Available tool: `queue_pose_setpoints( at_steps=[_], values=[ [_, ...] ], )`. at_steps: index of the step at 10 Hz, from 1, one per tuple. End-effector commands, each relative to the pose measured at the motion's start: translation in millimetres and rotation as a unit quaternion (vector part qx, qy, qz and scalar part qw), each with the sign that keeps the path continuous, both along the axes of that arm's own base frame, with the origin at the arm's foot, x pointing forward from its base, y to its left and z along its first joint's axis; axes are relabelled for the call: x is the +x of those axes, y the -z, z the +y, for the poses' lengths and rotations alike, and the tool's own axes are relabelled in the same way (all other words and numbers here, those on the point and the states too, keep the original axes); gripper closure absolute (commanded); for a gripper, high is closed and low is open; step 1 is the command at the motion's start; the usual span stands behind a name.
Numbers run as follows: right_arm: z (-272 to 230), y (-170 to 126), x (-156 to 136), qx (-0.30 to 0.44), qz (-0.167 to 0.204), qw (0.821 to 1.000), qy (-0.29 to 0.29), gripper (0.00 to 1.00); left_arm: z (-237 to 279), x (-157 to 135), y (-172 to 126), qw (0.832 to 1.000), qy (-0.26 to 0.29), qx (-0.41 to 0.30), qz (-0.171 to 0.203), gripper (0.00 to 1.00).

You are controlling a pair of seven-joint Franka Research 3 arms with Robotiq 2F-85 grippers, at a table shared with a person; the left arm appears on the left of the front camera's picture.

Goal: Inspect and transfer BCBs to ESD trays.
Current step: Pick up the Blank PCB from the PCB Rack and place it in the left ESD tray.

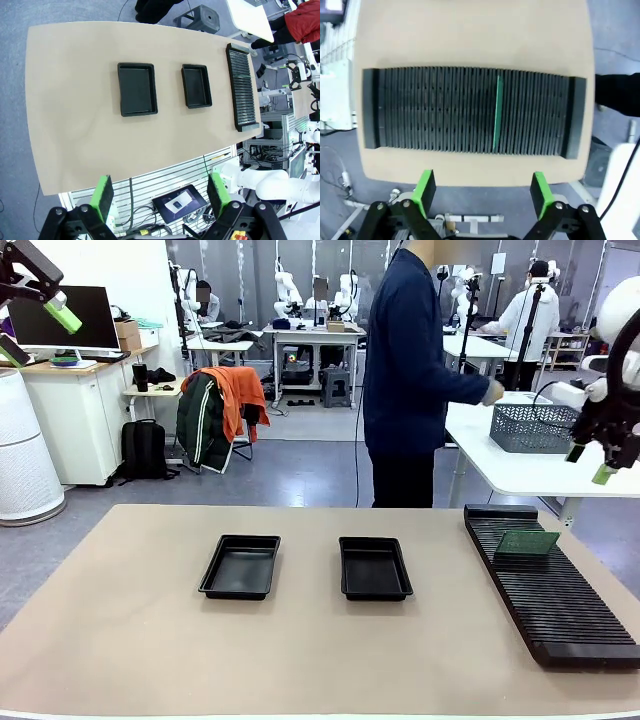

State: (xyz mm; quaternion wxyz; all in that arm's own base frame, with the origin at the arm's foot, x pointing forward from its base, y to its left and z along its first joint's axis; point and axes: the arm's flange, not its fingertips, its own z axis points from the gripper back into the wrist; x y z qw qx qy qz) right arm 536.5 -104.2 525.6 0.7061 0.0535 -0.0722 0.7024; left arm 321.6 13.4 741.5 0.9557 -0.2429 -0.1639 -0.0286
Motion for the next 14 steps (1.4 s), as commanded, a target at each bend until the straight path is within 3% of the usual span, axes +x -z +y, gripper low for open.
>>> queue_pose_setpoints(
  at_steps=[1, 8, 14],
  values=[
    [11, 17, 4, -0.001, -0.011, 1.000, -0.004, 0.00, 1, 1, 1, 1.000, -0.002, -0.006, -0.003, 0.00],
    [43, 94, 10, -0.052, -0.028, 0.998, 0.027, 0.00, 1, 1, 1, 1.000, -0.002, -0.006, -0.003, 0.00],
    [50, 140, 4, -0.051, -0.044, 0.997, 0.035, 0.00, 1, 1, 1, 1.000, -0.002, -0.006, -0.003, 0.00]
  ],
)
